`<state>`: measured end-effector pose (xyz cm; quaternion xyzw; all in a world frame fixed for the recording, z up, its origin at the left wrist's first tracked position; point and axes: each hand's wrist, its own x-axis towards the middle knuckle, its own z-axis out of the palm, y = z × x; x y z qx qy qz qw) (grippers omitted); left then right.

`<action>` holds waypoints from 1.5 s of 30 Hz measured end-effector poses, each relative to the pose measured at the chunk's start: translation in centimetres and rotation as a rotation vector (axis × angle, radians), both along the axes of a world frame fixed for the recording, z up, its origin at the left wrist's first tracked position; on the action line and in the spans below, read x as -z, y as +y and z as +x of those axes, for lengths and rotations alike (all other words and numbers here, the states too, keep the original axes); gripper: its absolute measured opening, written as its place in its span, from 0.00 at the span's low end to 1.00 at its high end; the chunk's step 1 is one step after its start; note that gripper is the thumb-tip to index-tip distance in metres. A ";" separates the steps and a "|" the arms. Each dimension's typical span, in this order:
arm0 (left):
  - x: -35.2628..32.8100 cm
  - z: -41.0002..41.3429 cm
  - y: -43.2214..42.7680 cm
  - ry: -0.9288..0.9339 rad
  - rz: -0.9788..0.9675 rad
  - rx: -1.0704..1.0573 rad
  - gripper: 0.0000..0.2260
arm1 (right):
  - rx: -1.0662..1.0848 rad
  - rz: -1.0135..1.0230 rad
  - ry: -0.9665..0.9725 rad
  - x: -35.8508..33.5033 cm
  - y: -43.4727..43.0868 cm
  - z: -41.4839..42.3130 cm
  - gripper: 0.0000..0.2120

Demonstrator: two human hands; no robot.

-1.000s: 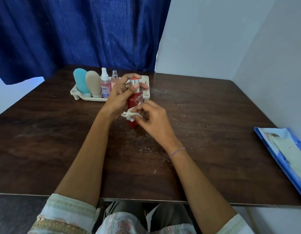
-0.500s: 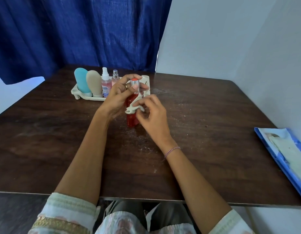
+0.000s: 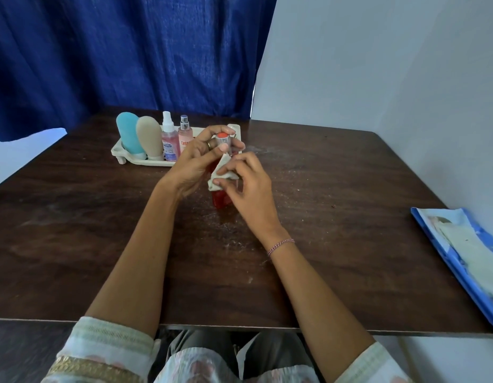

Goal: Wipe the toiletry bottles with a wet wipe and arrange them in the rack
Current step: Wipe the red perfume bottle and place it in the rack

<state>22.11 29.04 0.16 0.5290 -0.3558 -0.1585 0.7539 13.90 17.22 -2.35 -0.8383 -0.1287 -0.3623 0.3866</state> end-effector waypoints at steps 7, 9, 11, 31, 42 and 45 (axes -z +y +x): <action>0.0 -0.2 -0.3 -0.011 0.028 -0.024 0.10 | 0.108 0.161 -0.014 0.1 -1.0 0.2 0.12; 0.0 -0.2 -0.1 -0.008 0.028 -0.025 0.11 | 0.118 0.118 -0.042 0.1 -0.9 0.1 0.11; 0.0 -0.2 0.0 -0.002 0.013 -0.018 0.11 | 0.079 -0.010 -0.079 0.2 -0.3 -0.1 0.10; -0.2 -0.5 0.0 0.013 0.020 -0.013 0.09 | 0.102 -0.102 -0.044 0.0 -1.8 -0.3 0.12; -0.4 -0.8 -0.1 0.040 0.023 -0.015 0.10 | 0.209 0.034 -0.028 0.4 -1.9 0.5 0.10; -0.5 -0.8 -0.1 0.046 0.029 -0.008 0.11 | 0.217 0.026 -0.038 0.3 -1.8 0.6 0.11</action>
